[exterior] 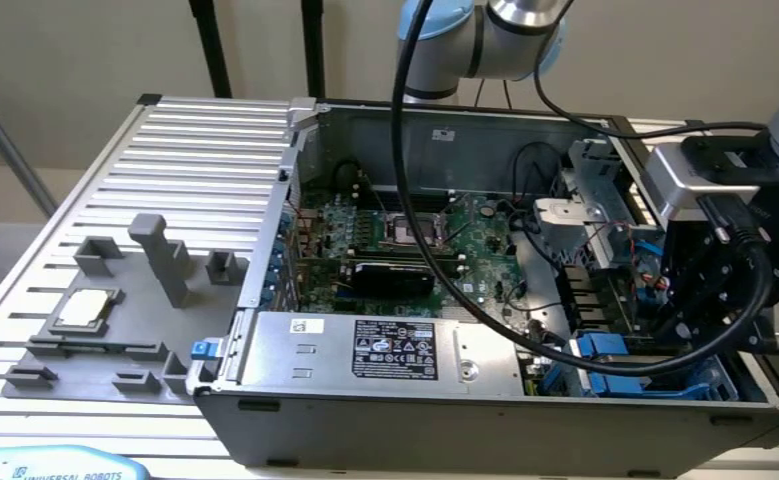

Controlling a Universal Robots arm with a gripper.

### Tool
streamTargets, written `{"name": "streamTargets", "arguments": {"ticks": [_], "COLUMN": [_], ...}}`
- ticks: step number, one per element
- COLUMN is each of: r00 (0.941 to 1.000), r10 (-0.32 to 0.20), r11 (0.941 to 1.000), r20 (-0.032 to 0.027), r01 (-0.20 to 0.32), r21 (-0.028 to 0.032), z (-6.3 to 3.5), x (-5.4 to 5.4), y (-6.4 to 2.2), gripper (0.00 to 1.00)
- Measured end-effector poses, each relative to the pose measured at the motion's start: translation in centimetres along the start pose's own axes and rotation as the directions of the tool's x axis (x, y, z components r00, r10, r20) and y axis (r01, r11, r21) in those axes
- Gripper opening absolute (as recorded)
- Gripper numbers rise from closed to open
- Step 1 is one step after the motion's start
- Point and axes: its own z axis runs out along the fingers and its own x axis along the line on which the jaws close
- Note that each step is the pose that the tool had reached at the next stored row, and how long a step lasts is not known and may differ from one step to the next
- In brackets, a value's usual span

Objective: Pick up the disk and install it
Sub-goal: 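Insert the first disk wire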

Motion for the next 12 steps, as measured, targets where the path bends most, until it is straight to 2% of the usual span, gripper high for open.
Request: {"name": "streamTargets", "arguments": {"ticks": [5,12], "r00": [1.0000,0.9999], "r10": [0.001,0.002], "r11": [1.0000,1.0000], "r20": [-0.0098,-0.0116], "r01": [-0.001,-0.002], "r21": [0.0005,0.0005], "z": [0.02,0.02], "x": [-0.02,-0.18], "y": [0.00,0.01], "gripper": [0.16,0.16]}}
